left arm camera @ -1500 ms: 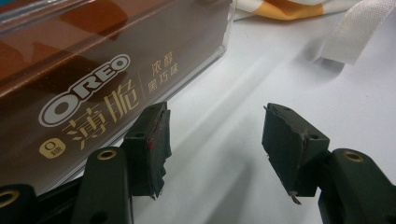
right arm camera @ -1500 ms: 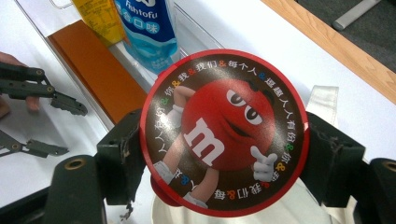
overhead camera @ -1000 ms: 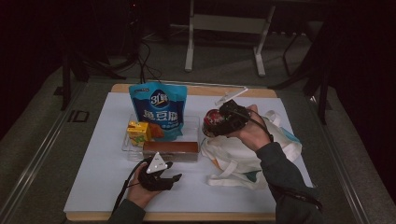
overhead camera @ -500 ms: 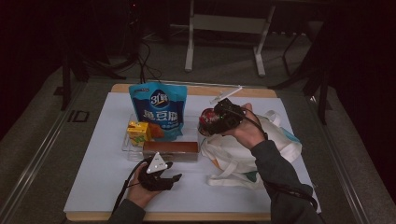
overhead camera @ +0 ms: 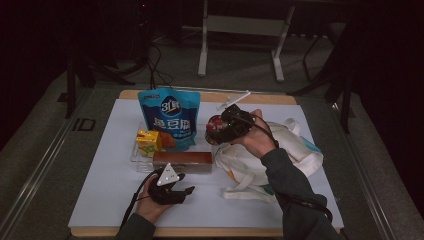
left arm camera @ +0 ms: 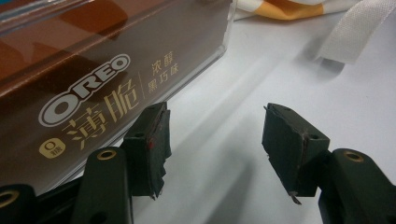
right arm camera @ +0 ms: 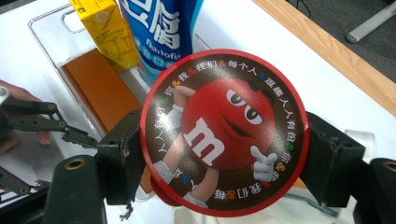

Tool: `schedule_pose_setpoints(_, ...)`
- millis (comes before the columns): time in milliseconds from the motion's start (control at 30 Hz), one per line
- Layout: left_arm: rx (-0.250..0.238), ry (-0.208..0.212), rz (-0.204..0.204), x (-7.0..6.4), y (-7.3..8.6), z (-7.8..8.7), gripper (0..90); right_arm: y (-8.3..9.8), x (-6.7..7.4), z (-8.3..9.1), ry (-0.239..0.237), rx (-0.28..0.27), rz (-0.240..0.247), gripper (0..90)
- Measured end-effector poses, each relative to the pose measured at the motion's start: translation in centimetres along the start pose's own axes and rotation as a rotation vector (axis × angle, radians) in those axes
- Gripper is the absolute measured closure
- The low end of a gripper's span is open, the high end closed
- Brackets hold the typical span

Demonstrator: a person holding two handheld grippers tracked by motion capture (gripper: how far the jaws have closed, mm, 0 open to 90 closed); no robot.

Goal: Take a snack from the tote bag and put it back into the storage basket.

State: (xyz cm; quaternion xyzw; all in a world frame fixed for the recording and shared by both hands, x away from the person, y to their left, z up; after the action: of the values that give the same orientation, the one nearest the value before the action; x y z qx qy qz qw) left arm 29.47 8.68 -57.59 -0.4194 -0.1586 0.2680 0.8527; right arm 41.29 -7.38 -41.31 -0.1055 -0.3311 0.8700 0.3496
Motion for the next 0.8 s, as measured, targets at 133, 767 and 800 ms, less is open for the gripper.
schedule_pose_setpoints(133,0.000,0.000,0.000,0.0,0.0,0.0,41.5,-0.3,0.3,-0.3,-0.004,0.000,0.004,25.5)
schedule_pose_setpoints(767,-0.003,-0.001,0.001,0.0,0.0,0.0,41.5,-0.7,0.9,-2.3,-0.020,0.013,-0.001,25.5)
schedule_pose_setpoints(800,-0.003,-0.001,0.000,0.0,0.0,0.0,41.5,-0.7,1.0,-2.4,-0.020,0.014,-0.003,25.5)
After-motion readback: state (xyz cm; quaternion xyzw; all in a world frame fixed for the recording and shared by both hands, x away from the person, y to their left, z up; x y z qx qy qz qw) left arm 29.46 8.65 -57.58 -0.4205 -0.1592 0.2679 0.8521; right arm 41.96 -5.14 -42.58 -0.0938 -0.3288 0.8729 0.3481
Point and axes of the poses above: each handheld gripper's, and its own axes: z roughly backward along the jaws, y roughly out of its underside, x roughly to its left, the point moved 6 cm from there along -z, roughly forward along the jaws, and after that the axes turned 8 degrees about -z, right-handed, at the moved point
